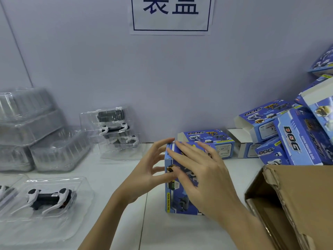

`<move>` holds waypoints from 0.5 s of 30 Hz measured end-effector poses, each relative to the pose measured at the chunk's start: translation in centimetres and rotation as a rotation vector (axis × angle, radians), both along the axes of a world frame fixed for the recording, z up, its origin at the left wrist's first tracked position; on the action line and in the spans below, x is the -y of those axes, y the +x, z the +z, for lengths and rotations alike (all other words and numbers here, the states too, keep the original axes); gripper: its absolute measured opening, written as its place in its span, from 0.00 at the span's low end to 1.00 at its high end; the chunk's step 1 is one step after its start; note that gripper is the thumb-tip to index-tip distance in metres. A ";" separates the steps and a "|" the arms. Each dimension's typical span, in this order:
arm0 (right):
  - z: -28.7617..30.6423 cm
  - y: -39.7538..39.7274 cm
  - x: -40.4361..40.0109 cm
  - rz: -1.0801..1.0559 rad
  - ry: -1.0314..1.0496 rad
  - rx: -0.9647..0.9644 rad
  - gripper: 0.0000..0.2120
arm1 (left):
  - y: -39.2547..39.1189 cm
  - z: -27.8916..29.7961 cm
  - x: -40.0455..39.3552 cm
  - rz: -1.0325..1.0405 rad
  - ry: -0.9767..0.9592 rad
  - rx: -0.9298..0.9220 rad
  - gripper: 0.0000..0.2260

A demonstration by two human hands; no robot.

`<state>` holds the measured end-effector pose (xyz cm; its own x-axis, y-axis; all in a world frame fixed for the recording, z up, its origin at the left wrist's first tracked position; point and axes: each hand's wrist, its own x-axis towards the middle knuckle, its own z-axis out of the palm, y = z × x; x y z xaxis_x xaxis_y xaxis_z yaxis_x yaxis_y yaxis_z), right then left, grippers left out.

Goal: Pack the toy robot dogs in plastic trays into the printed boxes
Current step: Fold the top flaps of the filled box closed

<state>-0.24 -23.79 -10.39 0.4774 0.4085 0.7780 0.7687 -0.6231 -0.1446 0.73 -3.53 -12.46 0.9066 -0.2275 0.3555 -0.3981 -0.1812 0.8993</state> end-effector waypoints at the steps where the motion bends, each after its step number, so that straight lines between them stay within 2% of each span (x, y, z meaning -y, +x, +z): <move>1: -0.5 0.1 0.2 0.047 0.071 0.004 0.20 | 0.0 -0.1 0.2 0.014 -0.014 0.003 0.37; 3: -1.7 0.0 0.5 0.086 0.296 0.009 0.20 | 0.2 -0.2 0.6 0.078 -0.062 0.022 0.38; 7: -2.9 -0.2 0.9 -0.057 0.629 0.008 0.13 | 0.5 -0.6 1.9 0.352 -0.037 0.197 0.39; 8: -3.0 0.0 1.0 -0.070 0.705 -0.092 0.12 | 0.5 -0.6 2.3 0.402 0.001 0.267 0.39; 9: -2.9 0.2 1.0 -0.055 0.809 -0.270 0.10 | 0.5 -0.7 2.7 0.430 0.065 0.353 0.39; 11: -2.5 0.3 1.1 0.073 1.068 -0.731 0.07 | 0.4 -0.9 3.3 0.427 0.299 0.599 0.39; 13: -2.2 0.9 1.6 0.162 1.203 -1.056 0.21 | 0.4 -1.3 3.7 0.390 0.615 0.824 0.40; 15: -2.2 1.4 2.1 0.135 1.174 -1.197 0.31 | 0.6 -2.0 4.2 0.371 0.849 0.953 0.42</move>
<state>1.21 -25.86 -12.56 0.9968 -0.0040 -0.0795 -0.0748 0.2950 -0.9526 1.30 -7.71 -14.43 0.4395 -0.4882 0.7540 -0.6110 -0.7778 -0.1475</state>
